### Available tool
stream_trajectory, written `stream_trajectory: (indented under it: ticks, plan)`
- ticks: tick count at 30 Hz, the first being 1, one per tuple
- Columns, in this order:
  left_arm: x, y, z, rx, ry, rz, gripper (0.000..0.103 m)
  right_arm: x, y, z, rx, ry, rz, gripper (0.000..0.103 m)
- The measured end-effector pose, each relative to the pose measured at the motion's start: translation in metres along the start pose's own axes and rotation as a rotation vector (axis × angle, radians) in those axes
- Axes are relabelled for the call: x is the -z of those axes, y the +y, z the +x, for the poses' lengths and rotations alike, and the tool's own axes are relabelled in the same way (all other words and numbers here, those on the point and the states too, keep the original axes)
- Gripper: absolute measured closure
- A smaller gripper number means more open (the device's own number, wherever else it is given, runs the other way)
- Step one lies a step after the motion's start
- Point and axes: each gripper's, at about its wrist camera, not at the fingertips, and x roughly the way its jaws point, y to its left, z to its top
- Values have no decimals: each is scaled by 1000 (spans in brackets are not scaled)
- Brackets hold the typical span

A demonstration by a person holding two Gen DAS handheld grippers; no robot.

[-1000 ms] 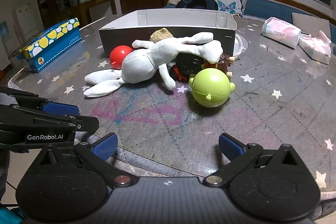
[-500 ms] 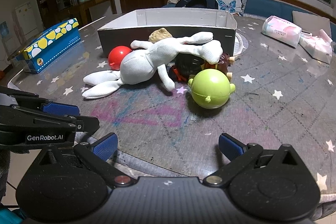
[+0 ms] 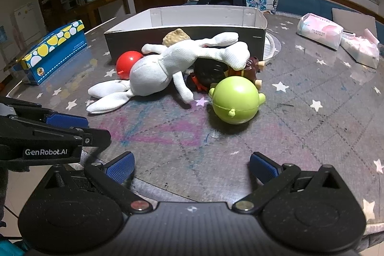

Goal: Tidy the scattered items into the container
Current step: 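Move both grippers forward toward the white rabbit plush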

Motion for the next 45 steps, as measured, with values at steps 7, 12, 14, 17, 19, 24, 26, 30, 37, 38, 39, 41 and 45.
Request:
stream_trajectory:
  ticks: [7,12,14,17,19,24,26,30,37,38,39,41,45]
  plan:
    - [-6,-2,3,10,4,10,61,-4,-4,3,9,6,9,0]
    - [-12,-3,8,16,13,17,61,-7,-6,5,18,12,12,0]
    - [-14,-4,9,18,16,20,61,-8,-7,7,24,14,13,0]
    - [-17,-4,12,21,20,23,61,-10,-8,8,31,18,14,0]
    - [-19,-5,14,23,24,26,61,-11,-9,9,33,20,14,0]
    - [-23,-6,17,28,30,27,61,-13,-11,11,36,24,14,0]
    - [-25,-6,18,29,31,29,61,-15,-11,12,36,26,12,0]
    - [-28,-6,20,31,34,30,61,-17,-13,14,37,28,16,0]
    - [-32,-6,22,31,40,31,61,-20,-16,16,40,30,21,0]
    - [-32,-6,22,31,40,31,61,-21,-17,16,41,31,22,0]
    - [-33,-7,23,31,40,32,61,-22,-17,17,42,31,22,0]
    - [-35,-7,24,32,41,32,61,-22,-18,18,44,32,21,0]
    - [-38,-8,25,31,44,32,61,-24,-20,18,46,31,23,0]
